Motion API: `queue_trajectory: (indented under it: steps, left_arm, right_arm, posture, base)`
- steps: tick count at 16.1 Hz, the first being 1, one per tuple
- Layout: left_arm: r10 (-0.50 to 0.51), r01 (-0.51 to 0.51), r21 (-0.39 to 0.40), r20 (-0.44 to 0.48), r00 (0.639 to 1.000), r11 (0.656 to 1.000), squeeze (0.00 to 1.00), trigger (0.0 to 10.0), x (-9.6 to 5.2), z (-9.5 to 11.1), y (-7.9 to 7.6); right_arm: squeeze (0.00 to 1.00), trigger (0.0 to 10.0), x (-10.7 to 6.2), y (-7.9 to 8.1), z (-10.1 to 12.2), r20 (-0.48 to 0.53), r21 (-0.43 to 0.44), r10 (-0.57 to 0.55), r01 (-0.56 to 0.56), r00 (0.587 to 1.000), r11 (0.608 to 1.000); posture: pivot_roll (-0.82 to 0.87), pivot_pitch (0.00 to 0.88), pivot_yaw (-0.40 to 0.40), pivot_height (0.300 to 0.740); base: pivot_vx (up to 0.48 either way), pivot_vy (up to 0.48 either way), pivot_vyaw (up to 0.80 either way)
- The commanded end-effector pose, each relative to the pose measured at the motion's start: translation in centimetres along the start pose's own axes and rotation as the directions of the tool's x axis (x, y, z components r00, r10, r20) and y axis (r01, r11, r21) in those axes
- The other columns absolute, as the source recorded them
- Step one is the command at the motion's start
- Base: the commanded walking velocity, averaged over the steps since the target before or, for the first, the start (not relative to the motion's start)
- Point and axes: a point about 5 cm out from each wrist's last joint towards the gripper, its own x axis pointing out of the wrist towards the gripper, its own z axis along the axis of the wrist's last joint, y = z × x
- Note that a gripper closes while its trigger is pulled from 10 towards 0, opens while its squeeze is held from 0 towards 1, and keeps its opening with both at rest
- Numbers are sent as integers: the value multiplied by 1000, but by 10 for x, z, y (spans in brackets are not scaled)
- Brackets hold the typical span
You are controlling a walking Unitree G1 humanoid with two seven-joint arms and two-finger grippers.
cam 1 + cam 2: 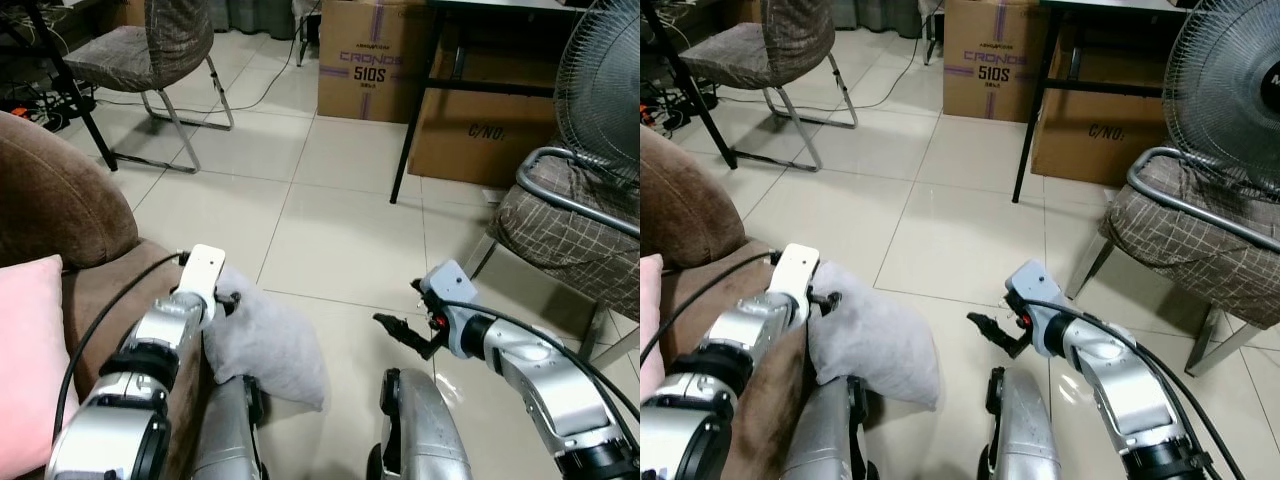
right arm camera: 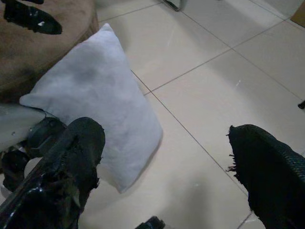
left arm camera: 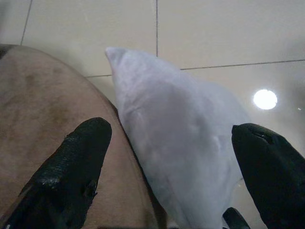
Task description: Move the pillow to the sofa from floor
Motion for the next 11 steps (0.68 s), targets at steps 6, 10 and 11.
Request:
queue_trajectory:
  steps: [6,10,11]
  left_arm:
    - [5,-5,-4,-70,998,1000,0,10000,4,-13,-1]
    - [69,-69,-4,-70,995,998,0,10000,6,-24,-3]
    - [70,-72,-27,-81,994,997,0,10000,6,-25,-3]
  right_arm:
    - [0,10000,-1,1,3,7,-1,5,-5,1000,1000]
    - [0,10000,-8,8,6,12,-18,-4,4,1000,1000]
    - [0,10000,-9,9,5,10,-13,-4,4,1000,1000]
  posture:
    - [-71,0,31,552]
    - [-122,0,41,552]
    - [-123,0,38,552]
  base:
    - [0,0,0]
    - [0,0,0]
    - [0,0,0]
